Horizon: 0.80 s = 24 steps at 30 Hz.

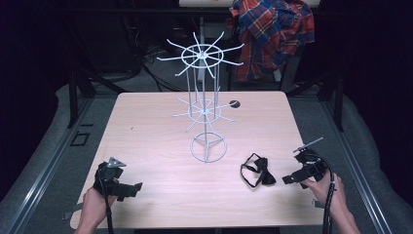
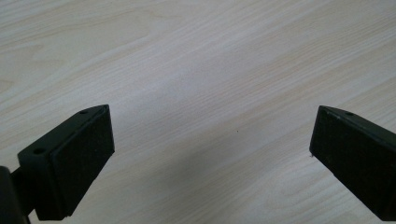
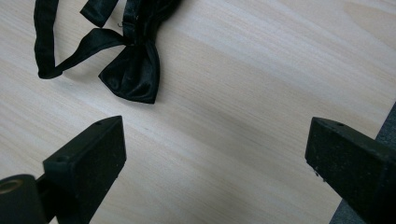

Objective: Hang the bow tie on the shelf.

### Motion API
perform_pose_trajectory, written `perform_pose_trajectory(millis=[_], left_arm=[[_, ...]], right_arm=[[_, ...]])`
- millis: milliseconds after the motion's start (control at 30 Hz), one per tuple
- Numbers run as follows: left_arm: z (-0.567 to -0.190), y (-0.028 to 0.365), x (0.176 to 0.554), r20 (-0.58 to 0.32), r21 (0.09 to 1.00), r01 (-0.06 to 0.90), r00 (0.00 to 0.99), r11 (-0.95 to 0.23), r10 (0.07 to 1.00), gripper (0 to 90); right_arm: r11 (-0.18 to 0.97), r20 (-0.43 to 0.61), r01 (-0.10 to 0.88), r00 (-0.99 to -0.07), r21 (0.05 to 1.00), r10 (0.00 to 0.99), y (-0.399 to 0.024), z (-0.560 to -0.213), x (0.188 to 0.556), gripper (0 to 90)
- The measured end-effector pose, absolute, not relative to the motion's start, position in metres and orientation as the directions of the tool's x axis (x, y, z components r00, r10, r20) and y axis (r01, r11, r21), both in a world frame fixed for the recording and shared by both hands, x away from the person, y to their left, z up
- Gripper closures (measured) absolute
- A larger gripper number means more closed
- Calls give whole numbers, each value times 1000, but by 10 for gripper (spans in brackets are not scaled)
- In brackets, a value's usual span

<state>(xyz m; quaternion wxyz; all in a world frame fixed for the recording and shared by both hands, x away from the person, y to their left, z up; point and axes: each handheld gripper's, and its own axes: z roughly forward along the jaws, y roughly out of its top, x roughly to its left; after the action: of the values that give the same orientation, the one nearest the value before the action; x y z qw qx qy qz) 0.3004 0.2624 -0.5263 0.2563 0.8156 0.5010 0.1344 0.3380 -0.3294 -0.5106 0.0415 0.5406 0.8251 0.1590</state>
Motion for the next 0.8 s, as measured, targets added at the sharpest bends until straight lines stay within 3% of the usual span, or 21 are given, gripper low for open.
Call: perform_pose_trajectory(millis=[800], left_arm=[[-529, 274, 302, -58, 560, 747, 468, -359, 882, 0]], right_arm=[[391, 86, 858, -440, 332, 894, -313, -511, 350, 45]])
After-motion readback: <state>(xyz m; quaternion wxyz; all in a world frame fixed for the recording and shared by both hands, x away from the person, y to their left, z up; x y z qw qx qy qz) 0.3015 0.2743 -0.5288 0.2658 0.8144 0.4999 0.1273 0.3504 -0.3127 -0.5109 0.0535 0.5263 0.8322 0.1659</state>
